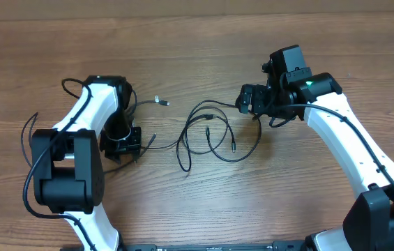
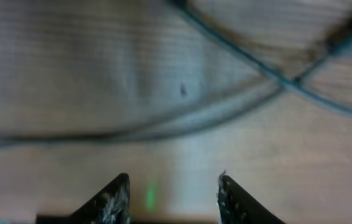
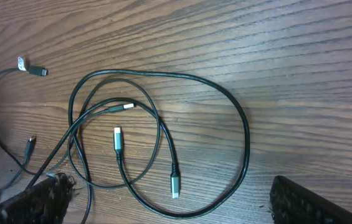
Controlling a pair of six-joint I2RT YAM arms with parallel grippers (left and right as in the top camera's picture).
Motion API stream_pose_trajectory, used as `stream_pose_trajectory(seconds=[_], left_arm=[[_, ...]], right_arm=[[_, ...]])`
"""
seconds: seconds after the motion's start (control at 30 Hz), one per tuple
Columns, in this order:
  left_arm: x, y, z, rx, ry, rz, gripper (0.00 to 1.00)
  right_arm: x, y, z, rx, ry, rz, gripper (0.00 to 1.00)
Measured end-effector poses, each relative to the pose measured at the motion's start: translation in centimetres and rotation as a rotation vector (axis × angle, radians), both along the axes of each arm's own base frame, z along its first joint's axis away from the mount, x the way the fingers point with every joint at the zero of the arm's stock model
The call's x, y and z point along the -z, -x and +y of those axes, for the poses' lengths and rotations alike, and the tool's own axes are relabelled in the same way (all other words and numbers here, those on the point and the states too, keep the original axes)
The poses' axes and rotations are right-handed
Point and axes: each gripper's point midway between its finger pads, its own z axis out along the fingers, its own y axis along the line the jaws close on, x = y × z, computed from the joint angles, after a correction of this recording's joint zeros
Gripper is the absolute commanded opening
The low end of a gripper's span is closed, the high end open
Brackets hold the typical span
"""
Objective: Untangle cables
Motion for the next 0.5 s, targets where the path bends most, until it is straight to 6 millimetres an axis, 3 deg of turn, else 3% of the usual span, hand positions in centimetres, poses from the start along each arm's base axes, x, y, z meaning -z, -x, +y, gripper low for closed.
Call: stream_pose_trajectory(seconds=[0.1, 0.27, 0.33, 0.43, 0.5], left_arm=[[1.6, -0.2, 0.1, 0.002, -0.004, -0.035, 0.61], [3.3, -0.1, 0.1, 0.004, 0.002, -0.079, 0.65], [3.3, -0.2, 0.1, 0.004, 0.002, -0.105, 0.53], [3.3, -0.8, 0.1, 0.004, 0.001, -0.138, 0.06], [3.3, -1.0, 0.2, 0.004, -0.005, -0.149, 0.04]], right_arm=[[0.0, 0.0, 0.0, 0.000, 0.000, 0.000, 1.00], [0.0, 0.0, 0.0, 0.000, 0.000, 0.000, 1.00], [0.0, 0.0, 0.0, 0.000, 0.000, 0.000, 1.00], [0.0, 0.0, 0.0, 0.000, 0.000, 0.000, 1.00], [0.0, 0.0, 0.0, 0.000, 0.000, 0.000, 1.00]])
